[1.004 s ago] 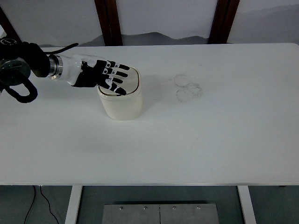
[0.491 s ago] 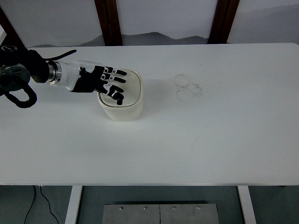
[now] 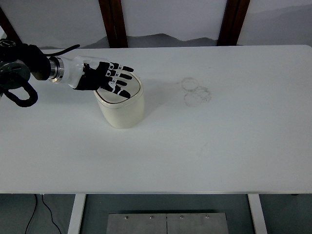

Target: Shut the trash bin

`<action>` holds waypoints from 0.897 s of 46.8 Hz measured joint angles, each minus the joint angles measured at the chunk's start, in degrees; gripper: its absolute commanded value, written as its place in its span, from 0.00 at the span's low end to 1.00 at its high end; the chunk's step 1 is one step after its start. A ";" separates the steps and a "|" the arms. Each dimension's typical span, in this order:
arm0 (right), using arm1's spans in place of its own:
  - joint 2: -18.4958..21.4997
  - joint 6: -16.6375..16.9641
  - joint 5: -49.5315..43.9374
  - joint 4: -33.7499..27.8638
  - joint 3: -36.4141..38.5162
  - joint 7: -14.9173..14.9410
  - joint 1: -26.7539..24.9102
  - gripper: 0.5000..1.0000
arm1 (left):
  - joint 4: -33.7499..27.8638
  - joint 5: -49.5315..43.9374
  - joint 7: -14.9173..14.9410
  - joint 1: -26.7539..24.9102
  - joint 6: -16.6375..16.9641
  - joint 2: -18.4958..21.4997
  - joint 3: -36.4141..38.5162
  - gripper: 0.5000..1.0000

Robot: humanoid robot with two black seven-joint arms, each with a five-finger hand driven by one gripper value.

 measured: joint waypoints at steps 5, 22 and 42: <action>0.00 0.00 0.00 0.00 0.00 0.00 0.00 0.99 | 0.00 -0.03 -0.01 -0.92 -0.06 -0.02 -0.01 1.00; 0.00 0.00 0.00 0.00 0.01 -0.03 0.00 0.99 | 0.10 -0.05 -0.01 -3.98 -0.08 -0.04 -0.01 1.00; 0.00 -0.02 0.00 0.00 0.01 -0.02 0.00 0.99 | 5.32 0.49 -1.59 -5.28 -0.08 -0.50 -1.77 1.00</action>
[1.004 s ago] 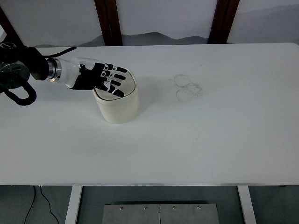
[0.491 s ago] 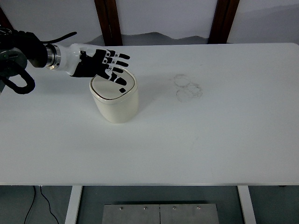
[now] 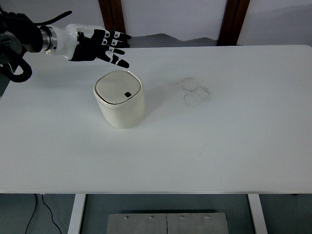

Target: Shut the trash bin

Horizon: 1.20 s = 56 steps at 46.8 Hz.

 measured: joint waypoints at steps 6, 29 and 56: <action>0.00 0.00 0.00 0.00 -0.01 0.02 0.01 0.99 | 4.27 0.16 -1.96 0.36 -0.37 -0.88 -1.89 1.00; 0.00 0.00 0.00 0.00 -0.01 -0.01 0.01 0.99 | 12.34 -0.58 -9.25 6.21 0.10 -4.17 -9.94 1.00; 0.00 0.00 -0.36 0.00 -0.02 0.02 0.01 0.99 | 22.04 -5.77 -9.24 15.38 -0.05 -5.69 -25.26 1.00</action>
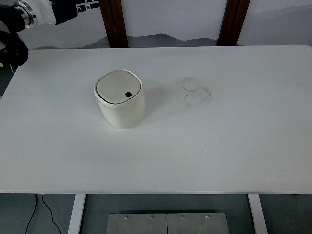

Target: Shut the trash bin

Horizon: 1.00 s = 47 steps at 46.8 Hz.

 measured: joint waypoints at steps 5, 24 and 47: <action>0.00 0.00 0.02 0.00 0.00 0.00 -0.01 0.99 | 2.82 -3.46 -0.07 2.60 -0.43 -0.03 -3.73 1.00; 0.00 0.00 0.19 0.00 -0.06 -0.03 -0.01 0.99 | 3.58 -3.63 -9.42 16.09 -0.55 0.27 -12.35 1.00; 0.00 0.00 0.08 0.00 -0.08 0.02 -0.01 0.99 | 3.57 -3.64 -9.49 17.31 -0.14 0.37 -12.35 1.00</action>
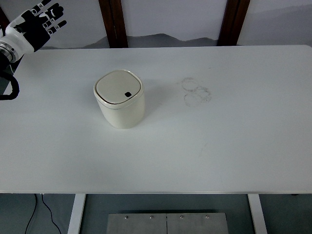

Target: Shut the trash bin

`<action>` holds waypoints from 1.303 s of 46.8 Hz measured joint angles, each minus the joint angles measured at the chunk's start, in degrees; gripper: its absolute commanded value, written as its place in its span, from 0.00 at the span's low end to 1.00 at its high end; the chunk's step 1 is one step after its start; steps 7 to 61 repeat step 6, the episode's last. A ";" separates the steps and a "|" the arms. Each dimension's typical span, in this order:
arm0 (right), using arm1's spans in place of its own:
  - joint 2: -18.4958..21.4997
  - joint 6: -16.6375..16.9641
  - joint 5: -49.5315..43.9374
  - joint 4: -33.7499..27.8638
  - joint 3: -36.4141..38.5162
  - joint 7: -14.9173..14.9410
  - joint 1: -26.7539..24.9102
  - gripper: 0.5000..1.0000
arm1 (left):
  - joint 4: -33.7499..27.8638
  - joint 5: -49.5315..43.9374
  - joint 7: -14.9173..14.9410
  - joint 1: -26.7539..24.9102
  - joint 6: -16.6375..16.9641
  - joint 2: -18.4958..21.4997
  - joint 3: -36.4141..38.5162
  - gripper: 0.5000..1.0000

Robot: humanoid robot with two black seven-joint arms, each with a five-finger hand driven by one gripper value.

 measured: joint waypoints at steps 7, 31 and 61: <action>0.00 -0.01 -0.16 0.00 -0.06 0.29 0.00 0.99 | 0.00 0.01 0.00 0.00 0.00 -0.02 0.00 1.00; 0.00 -0.01 -0.16 0.00 -0.06 0.29 0.00 0.99 | 0.00 0.01 0.00 0.00 0.00 -0.02 0.00 1.00; 0.00 -0.01 -0.16 0.00 -0.06 0.29 0.00 0.99 | 0.00 0.01 0.00 0.00 0.00 -0.02 0.00 1.00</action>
